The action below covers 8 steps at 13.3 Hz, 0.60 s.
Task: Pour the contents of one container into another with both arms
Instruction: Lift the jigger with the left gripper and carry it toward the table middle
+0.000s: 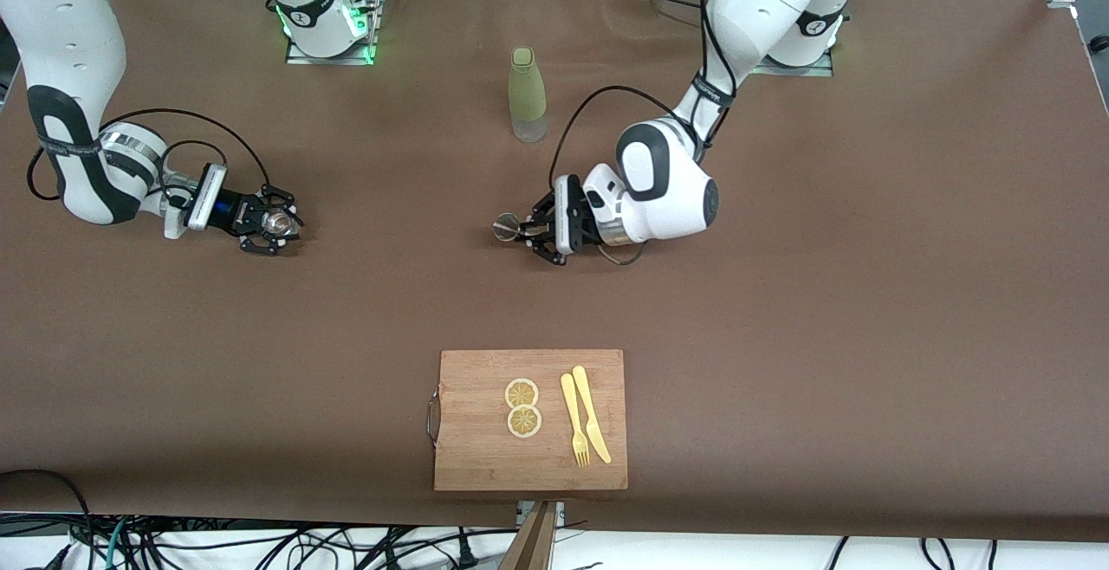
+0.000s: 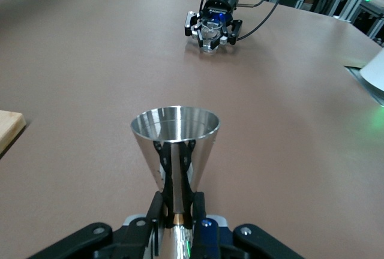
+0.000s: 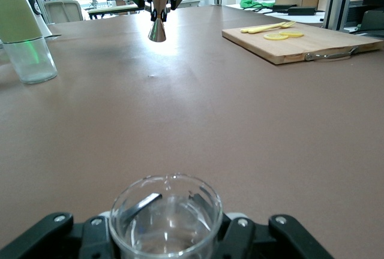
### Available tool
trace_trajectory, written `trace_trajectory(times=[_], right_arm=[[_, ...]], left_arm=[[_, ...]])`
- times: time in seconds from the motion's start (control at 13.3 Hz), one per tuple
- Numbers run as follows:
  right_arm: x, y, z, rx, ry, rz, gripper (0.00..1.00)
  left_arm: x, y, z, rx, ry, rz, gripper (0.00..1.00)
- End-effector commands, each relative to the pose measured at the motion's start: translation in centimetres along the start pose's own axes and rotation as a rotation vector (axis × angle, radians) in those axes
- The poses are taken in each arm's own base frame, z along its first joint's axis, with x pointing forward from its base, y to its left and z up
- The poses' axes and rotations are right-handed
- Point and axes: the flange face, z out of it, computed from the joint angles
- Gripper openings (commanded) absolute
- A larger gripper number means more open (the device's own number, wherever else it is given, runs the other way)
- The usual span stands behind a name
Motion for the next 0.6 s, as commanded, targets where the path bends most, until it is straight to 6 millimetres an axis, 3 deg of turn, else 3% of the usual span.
trace_trajectory(times=[0.0,0.15,0.53], right_arm=[[0.0,0.2,0.3,-0.01,0.04,-0.114,0.3],[0.4,0.1,0.8,0.002,0.061,-0.106,0.3],[4.3,3.3,4.2,0.071,0.13,-0.141,0.27]], left_arm=[[1.7,-0.2,2.2,0.04,0.021,-0.036,0.0],[1.9,-0.1,2.6,0.047,0.023,-0.038,0.0],[2.8,-0.5,2.2,0.075,0.039,-0.042,0.0]])
